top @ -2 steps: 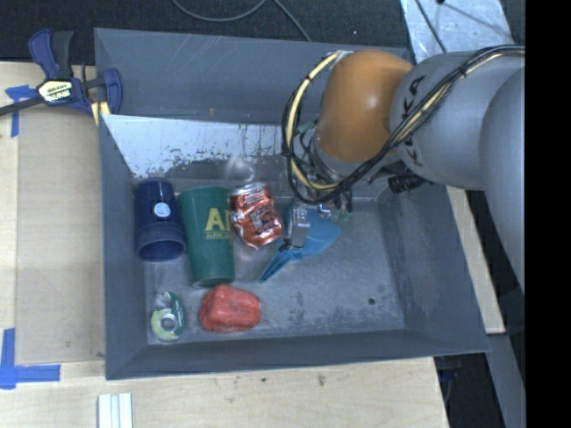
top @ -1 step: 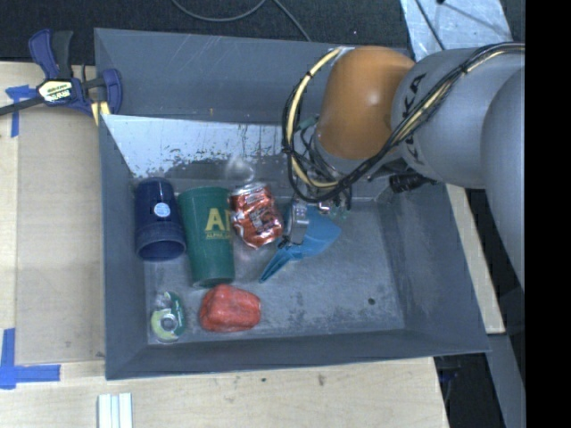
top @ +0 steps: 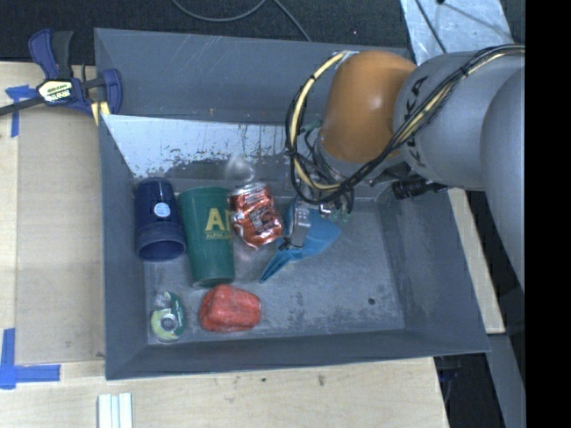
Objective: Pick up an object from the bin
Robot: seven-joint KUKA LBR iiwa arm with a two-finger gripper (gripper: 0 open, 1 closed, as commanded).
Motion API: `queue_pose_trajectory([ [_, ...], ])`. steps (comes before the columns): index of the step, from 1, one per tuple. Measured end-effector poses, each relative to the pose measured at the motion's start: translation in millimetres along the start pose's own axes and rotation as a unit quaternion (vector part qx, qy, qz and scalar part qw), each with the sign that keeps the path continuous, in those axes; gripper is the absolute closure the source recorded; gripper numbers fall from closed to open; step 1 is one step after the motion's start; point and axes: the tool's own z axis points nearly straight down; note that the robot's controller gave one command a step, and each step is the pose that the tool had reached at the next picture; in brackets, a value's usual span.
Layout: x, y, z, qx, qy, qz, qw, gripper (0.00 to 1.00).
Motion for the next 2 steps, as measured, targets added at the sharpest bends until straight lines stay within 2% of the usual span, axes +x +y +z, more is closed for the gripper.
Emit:
queue_pose_trajectory([
  [1,0.4,-1.6,1.2,0.000,0.0000,-0.027,0.9996,0.00],
  [2,10.5,-16.6,-2.1,0.000,-0.0003,-0.133,0.9911,0.00],
])
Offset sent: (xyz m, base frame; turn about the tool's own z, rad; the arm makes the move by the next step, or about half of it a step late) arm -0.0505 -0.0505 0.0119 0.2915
